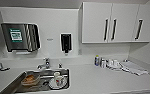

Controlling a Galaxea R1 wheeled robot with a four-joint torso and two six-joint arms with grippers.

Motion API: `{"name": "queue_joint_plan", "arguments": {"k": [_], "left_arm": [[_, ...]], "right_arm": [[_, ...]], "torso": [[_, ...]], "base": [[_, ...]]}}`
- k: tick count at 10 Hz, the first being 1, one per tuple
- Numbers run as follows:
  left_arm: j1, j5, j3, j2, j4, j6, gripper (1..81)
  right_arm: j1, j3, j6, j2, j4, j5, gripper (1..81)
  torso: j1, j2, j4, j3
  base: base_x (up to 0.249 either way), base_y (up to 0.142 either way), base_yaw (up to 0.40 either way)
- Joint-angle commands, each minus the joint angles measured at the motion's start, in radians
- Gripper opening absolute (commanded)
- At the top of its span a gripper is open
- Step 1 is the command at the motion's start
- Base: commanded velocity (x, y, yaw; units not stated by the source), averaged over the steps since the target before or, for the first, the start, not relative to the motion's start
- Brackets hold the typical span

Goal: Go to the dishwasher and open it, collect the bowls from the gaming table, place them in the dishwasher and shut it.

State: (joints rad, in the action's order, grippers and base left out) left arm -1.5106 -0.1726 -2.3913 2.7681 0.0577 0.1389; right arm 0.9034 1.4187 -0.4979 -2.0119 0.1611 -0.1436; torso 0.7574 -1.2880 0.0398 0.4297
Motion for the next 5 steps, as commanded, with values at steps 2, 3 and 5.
{"name": "queue_joint_plan", "arguments": {"k": [2,3,5], "left_arm": [[0.071,0.036,0.001,-0.010,-0.002,0.002,81.1],[0.071,0.036,0.001,-0.008,-0.002,0.002,81.1],[0.073,0.036,0.001,-0.007,-0.002,0.002,81.1]], "right_arm": [[-0.186,0.047,-0.093,-0.039,0.029,-0.143,81.1],[-0.197,0.063,-0.103,-0.056,0.029,-0.149,81.1],[-0.203,0.104,-0.175,-0.096,0.029,-0.149,81.1]], "torso": [[0.000,0.000,0.000,0.000],[0.000,0.000,0.000,0.000],[0.000,0.000,0.000,0.000]], "base": [[0.000,0.000,0.000],[0.000,0.000,0.000],[0.000,0.000,0.000]]}}
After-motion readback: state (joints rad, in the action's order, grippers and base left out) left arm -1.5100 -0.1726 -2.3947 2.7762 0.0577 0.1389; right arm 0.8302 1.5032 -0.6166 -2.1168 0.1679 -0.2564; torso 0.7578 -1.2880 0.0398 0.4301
